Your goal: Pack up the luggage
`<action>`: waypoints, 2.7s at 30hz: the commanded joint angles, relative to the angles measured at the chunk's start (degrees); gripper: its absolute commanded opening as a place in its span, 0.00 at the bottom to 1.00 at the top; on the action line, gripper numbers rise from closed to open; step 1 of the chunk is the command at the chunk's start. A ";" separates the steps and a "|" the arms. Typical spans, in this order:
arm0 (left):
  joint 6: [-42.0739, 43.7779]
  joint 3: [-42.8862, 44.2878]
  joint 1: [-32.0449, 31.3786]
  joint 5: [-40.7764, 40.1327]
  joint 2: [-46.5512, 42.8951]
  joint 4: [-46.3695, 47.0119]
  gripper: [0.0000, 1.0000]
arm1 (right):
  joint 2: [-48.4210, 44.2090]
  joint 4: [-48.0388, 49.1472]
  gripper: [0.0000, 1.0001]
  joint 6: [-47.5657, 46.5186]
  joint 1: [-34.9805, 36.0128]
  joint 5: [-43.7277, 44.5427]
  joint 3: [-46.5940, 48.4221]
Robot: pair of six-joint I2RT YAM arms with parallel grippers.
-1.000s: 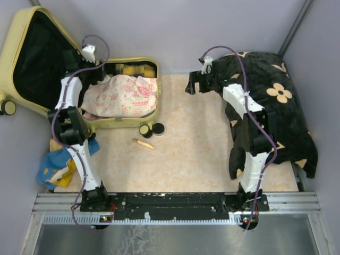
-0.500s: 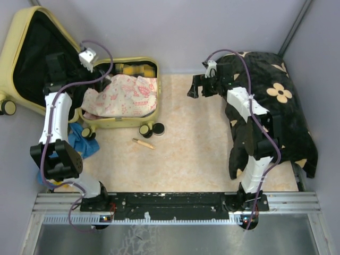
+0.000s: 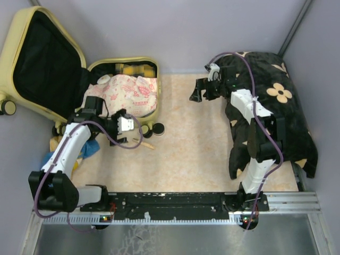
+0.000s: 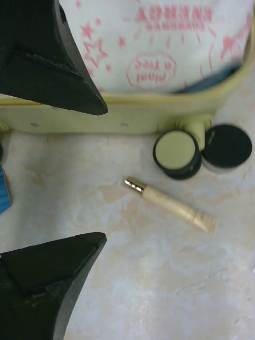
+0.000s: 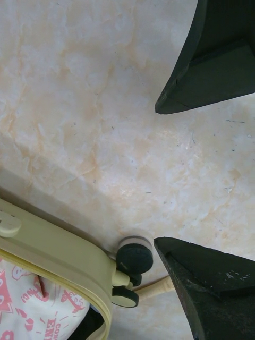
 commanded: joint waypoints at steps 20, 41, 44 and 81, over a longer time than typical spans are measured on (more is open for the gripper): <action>12.03 -1.21 -15.29 -12.29 26.39 9.75 0.51 | -6.38 -2.01 0.99 -1.11 -2.64 -1.12 -2.82; -8.95 10.74 -14.53 -5.76 10.87 -1.58 0.21 | -3.50 -0.69 0.99 0.54 -2.66 -3.34 -1.23; -16.34 18.14 -11.62 -5.82 13.19 1.47 0.21 | -2.70 -0.62 0.99 0.79 -2.69 -3.81 -0.74; -48.82 62.99 11.05 -30.32 57.18 21.74 0.52 | -1.58 -1.80 0.99 0.82 -2.95 -1.55 2.14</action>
